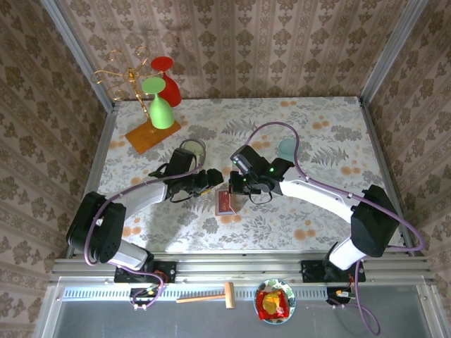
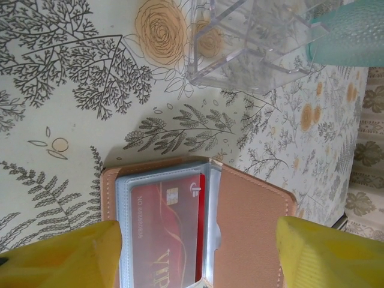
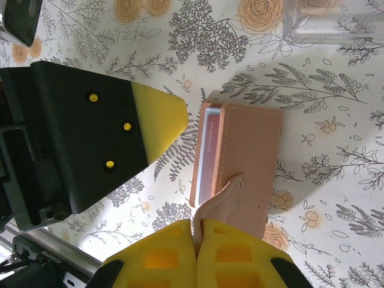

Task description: Take the credit cards out of the card holder

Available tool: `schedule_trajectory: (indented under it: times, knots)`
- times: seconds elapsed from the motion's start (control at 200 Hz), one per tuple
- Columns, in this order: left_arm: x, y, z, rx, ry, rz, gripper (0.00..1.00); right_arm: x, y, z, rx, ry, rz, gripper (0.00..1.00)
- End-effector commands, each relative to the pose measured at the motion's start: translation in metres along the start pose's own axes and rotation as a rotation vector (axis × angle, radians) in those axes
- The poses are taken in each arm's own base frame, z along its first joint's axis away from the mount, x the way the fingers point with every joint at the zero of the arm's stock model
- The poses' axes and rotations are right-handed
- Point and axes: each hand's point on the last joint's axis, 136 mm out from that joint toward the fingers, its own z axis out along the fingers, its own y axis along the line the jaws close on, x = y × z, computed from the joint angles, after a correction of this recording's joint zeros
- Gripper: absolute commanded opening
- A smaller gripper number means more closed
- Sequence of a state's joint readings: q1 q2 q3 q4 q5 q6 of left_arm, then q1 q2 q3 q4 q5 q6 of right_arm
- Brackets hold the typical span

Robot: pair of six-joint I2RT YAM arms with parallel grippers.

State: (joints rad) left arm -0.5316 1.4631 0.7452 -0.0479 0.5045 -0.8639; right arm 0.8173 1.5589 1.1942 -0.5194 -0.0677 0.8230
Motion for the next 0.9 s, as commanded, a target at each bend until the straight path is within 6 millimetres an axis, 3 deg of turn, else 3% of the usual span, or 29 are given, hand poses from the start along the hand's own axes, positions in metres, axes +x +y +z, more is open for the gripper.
schedule_trajectory:
  times: [0.0, 0.26, 0.555, 0.895]
  knots:
    - [0.0, -0.014, 0.003, 0.049, 0.003, 0.025, 0.68, -0.003, -0.001, -0.01, 0.005, -0.037, 0.012, 0.01]
    - [0.01, -0.029, 0.02, 0.055, 0.049, 0.055, 0.65, 0.006, -0.027, -0.01, 0.054, -0.034, 0.024, 0.01]
    - [0.01, -0.037, 0.023, 0.053, 0.051, 0.064, 0.62, 0.01, -0.07, -0.015, 0.12, -0.046, 0.053, 0.01]
    - [0.017, -0.052, 0.037, 0.073, 0.083, 0.073, 0.59, 0.019, -0.114, -0.005, 0.189, -0.01, 0.088, 0.01]
